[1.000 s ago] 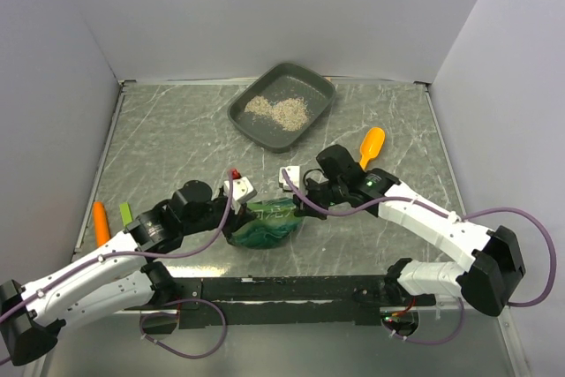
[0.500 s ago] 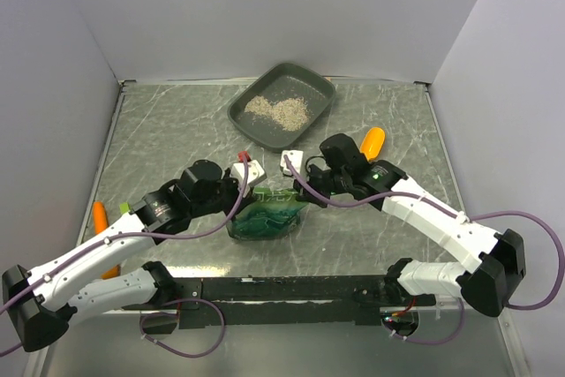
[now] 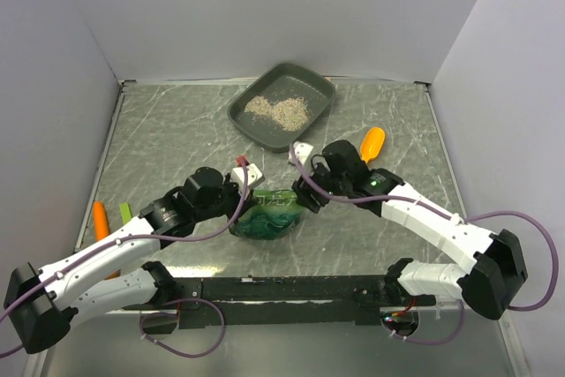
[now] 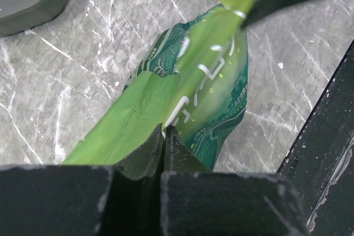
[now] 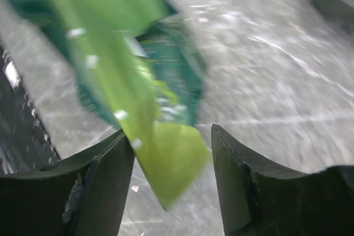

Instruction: Fill the litter box with clean litter

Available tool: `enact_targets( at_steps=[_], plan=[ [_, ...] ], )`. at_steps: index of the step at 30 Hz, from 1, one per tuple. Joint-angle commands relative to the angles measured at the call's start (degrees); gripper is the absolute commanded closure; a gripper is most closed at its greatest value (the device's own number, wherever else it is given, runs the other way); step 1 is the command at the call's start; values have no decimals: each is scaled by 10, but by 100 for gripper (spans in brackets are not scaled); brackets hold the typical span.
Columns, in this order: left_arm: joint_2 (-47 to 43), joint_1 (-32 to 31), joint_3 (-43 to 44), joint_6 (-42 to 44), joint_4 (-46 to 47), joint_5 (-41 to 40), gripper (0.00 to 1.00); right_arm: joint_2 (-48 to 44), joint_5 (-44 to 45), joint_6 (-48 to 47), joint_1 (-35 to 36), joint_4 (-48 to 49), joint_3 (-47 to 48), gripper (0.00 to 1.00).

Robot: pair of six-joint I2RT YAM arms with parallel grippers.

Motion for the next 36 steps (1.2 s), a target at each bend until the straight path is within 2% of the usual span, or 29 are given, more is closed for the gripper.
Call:
enact_targets(
  at_steps=[1,3,5,7,10,13,15,16,19,24,26,30,36],
  plan=[
    [-18,3,-15,-3,8,-8,99,-44,129,91,-43,11,64,36],
    [-19,3,-13,-3,6,-8,99,-69,164,140,-59,14,67,30],
    [-20,2,-9,-3,5,-7,99,-95,222,195,-85,15,64,18],
    [-24,2,-9,-4,5,-4,99,-105,240,218,-116,7,52,13],
    [-30,1,-8,-4,5,-2,99,-103,233,276,-187,-28,51,10],
    [-33,1,-9,-23,4,-7,99,-105,190,353,-256,-40,32,9],
    [-32,1,-8,-27,2,-7,99,-115,161,397,-319,-40,2,16],
    [-31,0,-6,-28,0,-10,99,-121,162,411,-338,-43,-10,24],
    [-25,0,-1,-31,-7,-21,99,-130,174,455,-400,-42,-58,30],
    [-33,0,0,-33,-5,-27,99,-127,144,505,-473,4,-137,32],
    [-42,-1,-4,-34,-2,-28,99,-120,132,518,-490,23,-154,36],
    [-50,-3,-7,-34,-1,-34,99,-97,108,529,-527,68,-182,53],
    [-47,-3,-4,-34,-4,-38,99,-38,117,520,-540,98,-180,49]
  ],
)
